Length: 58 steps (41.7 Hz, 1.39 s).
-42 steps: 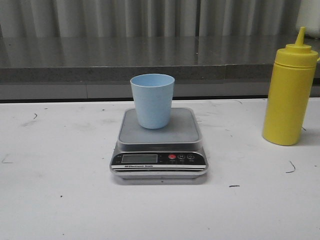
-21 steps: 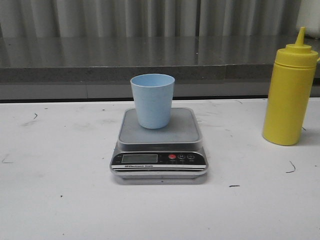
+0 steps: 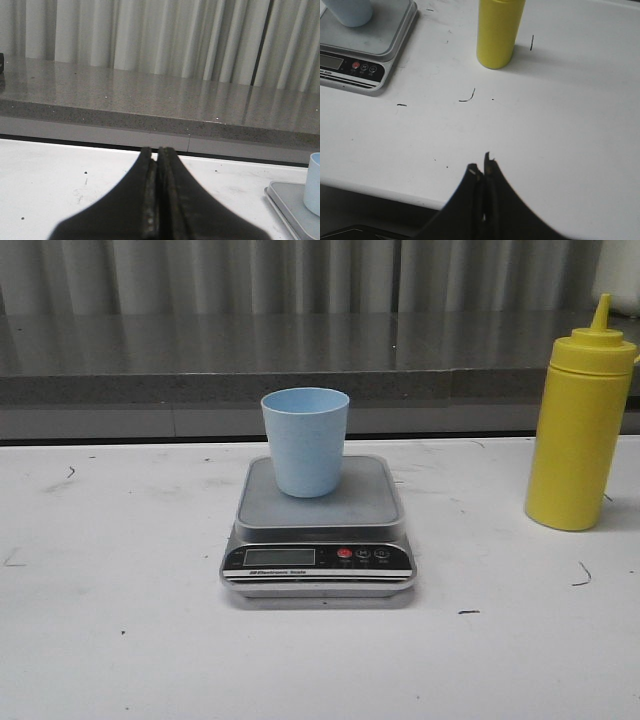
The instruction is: Pour seasoning into cup on scale with both arms
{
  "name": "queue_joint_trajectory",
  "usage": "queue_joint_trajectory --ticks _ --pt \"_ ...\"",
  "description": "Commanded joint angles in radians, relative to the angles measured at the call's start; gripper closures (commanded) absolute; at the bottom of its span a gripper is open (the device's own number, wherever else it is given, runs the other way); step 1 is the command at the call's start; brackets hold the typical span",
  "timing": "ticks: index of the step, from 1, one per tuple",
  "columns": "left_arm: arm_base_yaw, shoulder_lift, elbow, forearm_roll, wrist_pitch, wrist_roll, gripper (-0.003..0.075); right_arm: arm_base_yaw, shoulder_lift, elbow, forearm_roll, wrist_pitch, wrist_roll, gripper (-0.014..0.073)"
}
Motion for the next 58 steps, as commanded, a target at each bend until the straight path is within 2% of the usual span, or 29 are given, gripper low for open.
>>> queue_joint_trajectory --ticks 1,6,19,28,32,54,58 --pt "0.002 -0.018 0.024 0.001 -0.086 -0.004 0.074 -0.003 -0.001 -0.026 -0.007 -0.061 0.0 0.0711" --pt "0.002 -0.016 0.024 0.001 -0.086 -0.004 0.074 -0.003 -0.056 0.029 -0.023 -0.121 -0.001 0.0711" --pt "0.002 -0.016 0.024 0.001 -0.086 -0.004 0.074 -0.003 -0.315 0.439 -0.024 -0.783 -0.009 0.0711" --pt "0.002 -0.016 0.024 0.001 -0.086 -0.004 0.074 -0.005 -0.496 0.693 -0.021 -1.046 -0.009 0.0711" --pt "0.002 -0.016 0.024 0.001 -0.086 -0.004 0.074 -0.009 -0.5 0.775 -0.008 -1.145 -0.009 0.0711" --pt "0.002 -0.015 0.024 0.001 -0.086 -0.004 0.074 -0.028 -0.5 0.775 0.0 -1.115 -0.005 0.0711" --pt "0.002 -0.015 0.024 0.001 -0.086 -0.004 0.074 -0.027 -0.501 0.775 -0.052 -1.129 0.09 0.0711"
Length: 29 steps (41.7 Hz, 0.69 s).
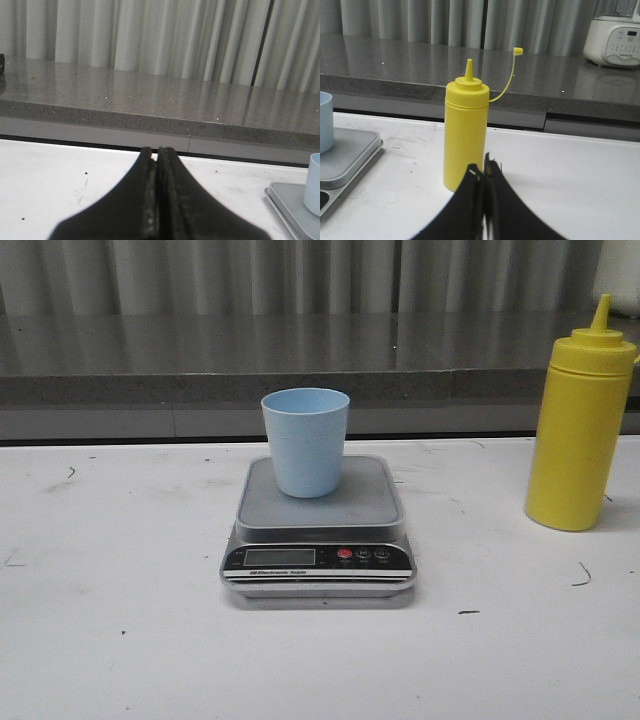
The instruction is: Pour seasoning into cup on scale with both arms
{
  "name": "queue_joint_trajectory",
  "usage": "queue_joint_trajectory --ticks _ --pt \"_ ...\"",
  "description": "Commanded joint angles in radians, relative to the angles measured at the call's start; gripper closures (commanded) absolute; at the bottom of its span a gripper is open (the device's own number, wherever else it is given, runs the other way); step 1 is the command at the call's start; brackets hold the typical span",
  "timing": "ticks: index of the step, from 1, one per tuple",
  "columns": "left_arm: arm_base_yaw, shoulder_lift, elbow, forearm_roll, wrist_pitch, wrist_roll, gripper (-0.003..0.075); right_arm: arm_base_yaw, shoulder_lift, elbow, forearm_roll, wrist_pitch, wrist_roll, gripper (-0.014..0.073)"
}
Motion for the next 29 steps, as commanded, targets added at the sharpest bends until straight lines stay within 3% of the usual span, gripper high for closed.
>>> queue_joint_trajectory --ticks 1,5,11,29 --pt "0.002 -0.015 0.024 0.001 -0.084 -0.004 0.074 -0.003 -0.018 -0.006 -0.062 -0.109 0.108 0.0711" --pt "0.002 -0.015 0.024 0.001 -0.084 -0.004 0.074 -0.003 -0.018 -0.006 -0.129 -0.112 0.166 0.0711" --pt "0.002 -0.015 0.024 0.001 -0.084 -0.004 0.074 -0.003 -0.018 -0.006 -0.07 -0.13 0.171 0.0711" --pt "0.002 -0.015 0.024 0.001 -0.084 -0.004 0.074 -0.003 -0.018 -0.006 -0.07 -0.129 0.171 0.0711"
